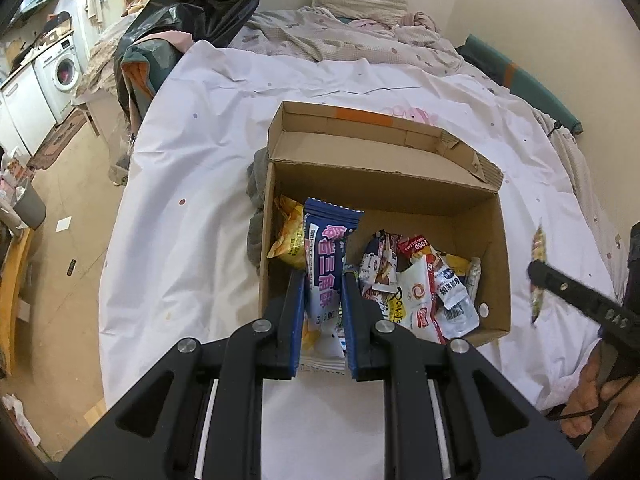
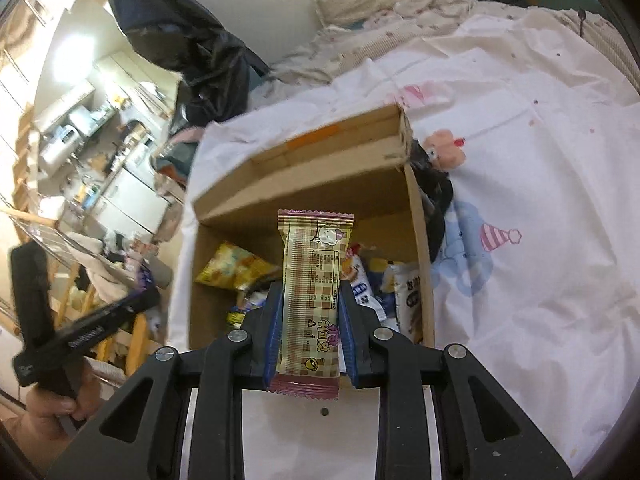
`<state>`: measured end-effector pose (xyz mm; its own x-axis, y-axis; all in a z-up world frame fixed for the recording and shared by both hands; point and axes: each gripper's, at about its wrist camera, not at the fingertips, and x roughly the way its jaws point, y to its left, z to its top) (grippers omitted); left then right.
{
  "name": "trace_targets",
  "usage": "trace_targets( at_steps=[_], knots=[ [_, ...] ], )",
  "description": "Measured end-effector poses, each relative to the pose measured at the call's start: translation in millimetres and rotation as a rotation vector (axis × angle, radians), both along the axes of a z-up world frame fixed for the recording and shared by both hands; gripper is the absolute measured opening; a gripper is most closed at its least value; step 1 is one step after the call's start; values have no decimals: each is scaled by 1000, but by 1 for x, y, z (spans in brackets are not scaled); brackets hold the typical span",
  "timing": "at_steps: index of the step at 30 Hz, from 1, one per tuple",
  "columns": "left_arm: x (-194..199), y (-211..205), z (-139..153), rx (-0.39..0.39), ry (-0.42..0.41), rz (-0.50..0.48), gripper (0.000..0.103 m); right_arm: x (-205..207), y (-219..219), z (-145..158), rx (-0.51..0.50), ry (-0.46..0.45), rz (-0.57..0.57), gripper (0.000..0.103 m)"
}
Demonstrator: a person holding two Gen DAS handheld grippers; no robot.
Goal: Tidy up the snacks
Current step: 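Carry both bars over the box and open both tools to drop them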
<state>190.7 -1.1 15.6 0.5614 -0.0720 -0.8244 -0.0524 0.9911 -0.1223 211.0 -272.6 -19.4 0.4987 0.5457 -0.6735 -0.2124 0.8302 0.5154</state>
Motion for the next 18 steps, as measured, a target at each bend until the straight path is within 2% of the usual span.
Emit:
trace_targets(
  at_steps=[5,9,12,18],
  knots=[
    [7,-4,-12,10,-6,-28,15,3,19,-15,-70,25,33,27],
    [8,-3,-24,-3,-37,-37,15,3,28,-21,-99,28,39,27],
    [10,-2,-33,20,-64,-29,15,5,29,-26,-112,37,29,27],
    [20,-6,-38,2,-58,-18,15,9,34,-36,-153,51,21,27]
  ],
)
